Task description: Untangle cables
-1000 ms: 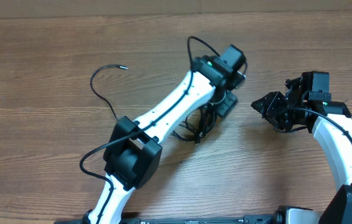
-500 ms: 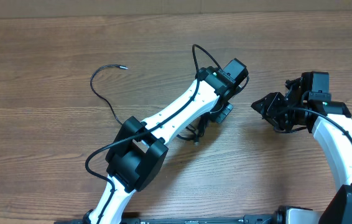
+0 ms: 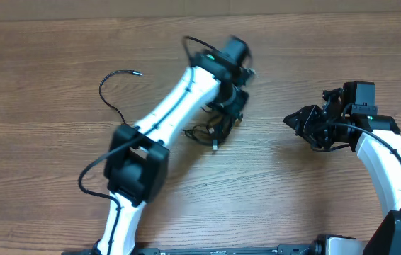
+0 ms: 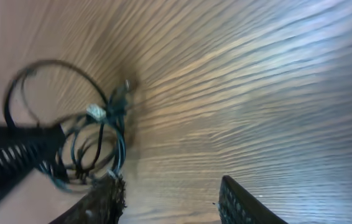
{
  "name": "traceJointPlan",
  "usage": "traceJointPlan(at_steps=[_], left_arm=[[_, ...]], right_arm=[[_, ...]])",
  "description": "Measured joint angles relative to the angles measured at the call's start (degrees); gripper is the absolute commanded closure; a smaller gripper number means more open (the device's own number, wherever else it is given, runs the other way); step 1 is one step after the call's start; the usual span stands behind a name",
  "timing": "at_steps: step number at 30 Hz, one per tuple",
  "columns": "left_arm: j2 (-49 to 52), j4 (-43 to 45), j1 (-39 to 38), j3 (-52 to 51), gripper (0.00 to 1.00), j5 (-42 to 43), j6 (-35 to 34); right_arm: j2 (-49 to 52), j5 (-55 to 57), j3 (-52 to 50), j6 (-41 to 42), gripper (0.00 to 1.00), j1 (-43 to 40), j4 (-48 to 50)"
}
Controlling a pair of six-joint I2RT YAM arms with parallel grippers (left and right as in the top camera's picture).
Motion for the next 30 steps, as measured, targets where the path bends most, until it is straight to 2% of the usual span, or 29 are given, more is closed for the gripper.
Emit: traceJointPlan(at_steps=[6,10,19,30], left_arm=[[0.00,-0.79,9.20,0.15,0.92,23.39,5.07],[0.00,-1.16,11.96,0.15,0.92,31.87,7.37],[0.00,-2.12,10.78,0.15,0.92,42.23,10.78],[0.00,-1.99,8.33,0.20,0.94,44.41,11.63]], right_arm=[[0.00,-2.49,0.00,-1.75,0.47,1.53,0.26],[0.00,-4.55,0.00,0.24,0.46,3.43,3.04],[0.00,-7.34,0.00,12.13,0.46,10.69,12.39],[0.00,-4.22,0.00,26.47,0.46,13.99,14.95]])
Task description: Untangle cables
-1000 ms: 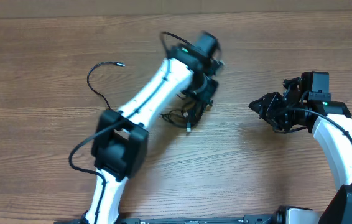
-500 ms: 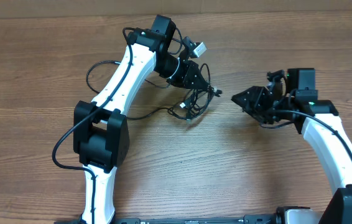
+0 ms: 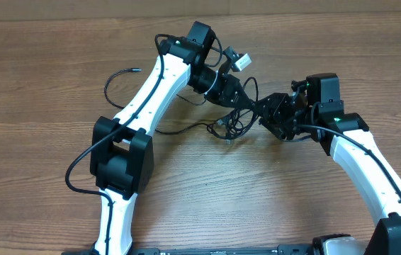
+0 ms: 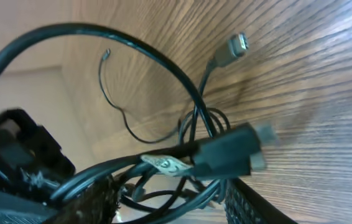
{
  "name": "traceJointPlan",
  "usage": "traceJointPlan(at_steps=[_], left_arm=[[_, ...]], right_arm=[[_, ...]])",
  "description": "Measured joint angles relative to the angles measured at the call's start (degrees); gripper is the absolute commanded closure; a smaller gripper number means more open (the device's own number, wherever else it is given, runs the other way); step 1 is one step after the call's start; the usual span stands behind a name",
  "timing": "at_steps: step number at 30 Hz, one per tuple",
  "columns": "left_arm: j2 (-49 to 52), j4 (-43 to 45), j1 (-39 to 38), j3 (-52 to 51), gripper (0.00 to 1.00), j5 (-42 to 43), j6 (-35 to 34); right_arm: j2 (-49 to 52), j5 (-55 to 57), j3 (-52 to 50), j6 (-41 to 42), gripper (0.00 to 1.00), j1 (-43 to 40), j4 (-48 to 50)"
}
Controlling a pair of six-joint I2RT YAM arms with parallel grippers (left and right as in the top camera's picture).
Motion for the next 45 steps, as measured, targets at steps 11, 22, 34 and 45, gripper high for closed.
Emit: traceJointPlan(at_steps=[11,22,34,45], left_arm=[[0.00,0.04,0.00,0.00,0.96,1.75,0.00],[0.00,-0.96,0.00,0.07,0.96,-0.90,0.00],[0.00,2.64,0.55,0.07,0.96,8.26,0.02],[0.00,2.80,1.05,0.07,0.96,11.63,-0.09]], right_arm=[[0.00,0.59,0.00,12.13,0.46,0.02,1.27],[0.00,0.66,0.00,18.71,0.46,0.00,2.60],[0.00,2.36,0.00,29.49,0.50,0.02,7.98],[0.00,1.44,0.00,33.55,0.86,-0.15,10.91]])
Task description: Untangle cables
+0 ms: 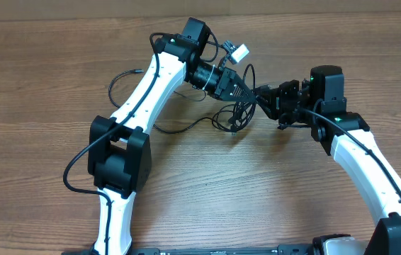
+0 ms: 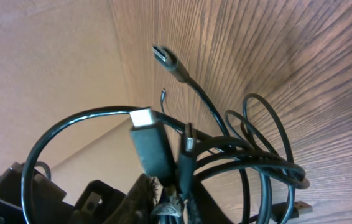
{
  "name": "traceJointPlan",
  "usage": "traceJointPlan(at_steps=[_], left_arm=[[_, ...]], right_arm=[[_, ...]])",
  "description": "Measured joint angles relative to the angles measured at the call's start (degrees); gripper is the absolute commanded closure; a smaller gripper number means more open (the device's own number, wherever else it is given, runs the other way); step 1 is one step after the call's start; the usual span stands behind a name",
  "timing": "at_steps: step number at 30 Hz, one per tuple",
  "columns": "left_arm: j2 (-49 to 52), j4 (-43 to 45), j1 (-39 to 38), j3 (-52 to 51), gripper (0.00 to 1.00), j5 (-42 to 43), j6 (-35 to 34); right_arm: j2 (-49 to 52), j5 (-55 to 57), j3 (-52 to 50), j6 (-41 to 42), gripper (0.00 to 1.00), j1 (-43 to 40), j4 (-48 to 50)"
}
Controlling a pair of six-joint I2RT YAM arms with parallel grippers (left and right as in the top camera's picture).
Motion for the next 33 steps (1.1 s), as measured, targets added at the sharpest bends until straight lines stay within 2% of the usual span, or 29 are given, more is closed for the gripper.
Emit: traceJointPlan(at_steps=[5,11,18,28,33], left_arm=[[0.00,-0.02,0.79,0.00,0.96,0.02,-0.11],[0.00,-1.09,2.71,0.00,0.96,0.02,-0.15],[0.00,-2.82,7.08,0.00,0.96,-0.55,-0.13],[0.00,-6.01,10.25,0.00,0.96,-8.07,-0.11],[0.00,-8.39,10.54,0.02,0.96,-15.28,-0.13]], right_arm=[[0.00,-0.02,0.00,-0.20,0.94,0.00,-0.04],[0.00,-0.11,0.00,-1.31,0.95,0.00,-0.02],[0.00,-0.50,0.00,-6.21,0.96,0.07,-0.96],[0.00,5.53,0.02,-12.90,0.96,0.26,-9.90],[0.00,11.65,0.02,-17.35,0.95,0.44,-14.43]])
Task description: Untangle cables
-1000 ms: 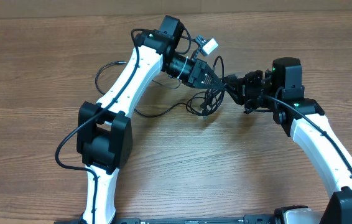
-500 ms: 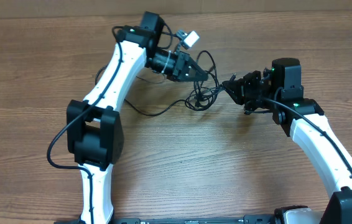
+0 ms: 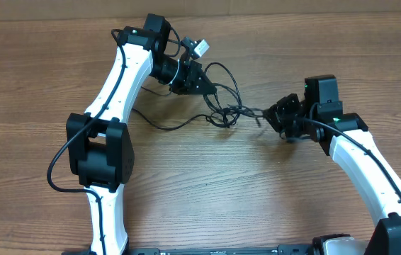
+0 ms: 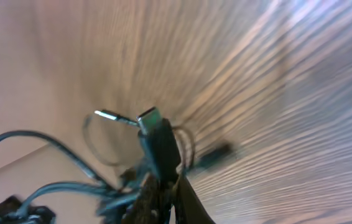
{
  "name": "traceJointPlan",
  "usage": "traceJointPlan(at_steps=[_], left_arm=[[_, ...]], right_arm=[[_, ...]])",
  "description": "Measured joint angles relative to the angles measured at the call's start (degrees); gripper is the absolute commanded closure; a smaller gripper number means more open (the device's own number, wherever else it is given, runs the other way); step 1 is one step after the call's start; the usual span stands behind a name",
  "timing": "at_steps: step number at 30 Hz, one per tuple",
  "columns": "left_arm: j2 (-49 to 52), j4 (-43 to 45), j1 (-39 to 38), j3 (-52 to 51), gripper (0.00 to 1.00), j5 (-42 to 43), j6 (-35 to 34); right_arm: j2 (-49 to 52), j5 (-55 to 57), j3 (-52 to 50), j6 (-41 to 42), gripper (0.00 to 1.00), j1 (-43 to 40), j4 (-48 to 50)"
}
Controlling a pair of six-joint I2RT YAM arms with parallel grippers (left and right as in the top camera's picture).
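Note:
A tangle of black cables [image 3: 223,106] is stretched between my two grippers above the wooden table [image 3: 200,198]. My left gripper [image 3: 199,83] at the upper middle is shut on one side of the bundle, with a white tag [image 3: 201,48] sticking up beside it. My right gripper [image 3: 275,117] is shut on a black cable plug [image 4: 158,144], which stands up between its fingers [image 4: 188,199] in the blurred right wrist view. Loops [image 3: 218,71] hang between the two. A loose cable tail [image 3: 154,122] trails left along the table.
Both white arms reach in from the front edge; the left arm [image 3: 119,78] crosses the table's left half and the right arm [image 3: 370,163] its right. Bare wood lies all round the cables.
My left gripper has moved left and back with its part of the bundle. My right gripper stays shut on the plug, and the cables now span wider between them.
First my left gripper held the bundle near the middle while my right stood open and apart. My right gripper then came up to the bundle with its fingers round the cables. Then it was shut on a plug, and now the two grippers stand farther apart.

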Motion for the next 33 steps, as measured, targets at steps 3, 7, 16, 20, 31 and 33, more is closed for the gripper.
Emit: traceJointPlan(at_steps=[3,7,16,20,31,33], left_arm=[[0.00,-1.46,0.00,0.00,0.96,-4.79,-0.02],[0.00,-2.14,0.22,0.00,0.96,-9.81,-0.02],[0.00,-2.12,0.15,0.02,0.96,-11.89,0.22],[0.00,-2.32,-0.02,0.02,0.96,-9.14,2.99],[0.00,-2.67,-2.19,0.02,0.96,7.50,11.82],[0.00,-2.95,-2.49,0.02,0.96,8.76,12.37]], right_arm=[[0.00,3.48,0.00,-1.75,0.91,0.15,-2.67],[0.00,9.09,0.00,-2.97,0.91,-0.11,-5.33],[0.00,4.07,0.02,-14.08,0.46,-0.15,-2.69],[0.00,-3.39,0.02,-20.65,0.43,-0.13,-2.47],[0.00,-9.44,0.02,-21.68,0.43,-0.13,-1.57],[0.00,-9.62,0.02,-18.25,0.44,-0.13,-1.33]])
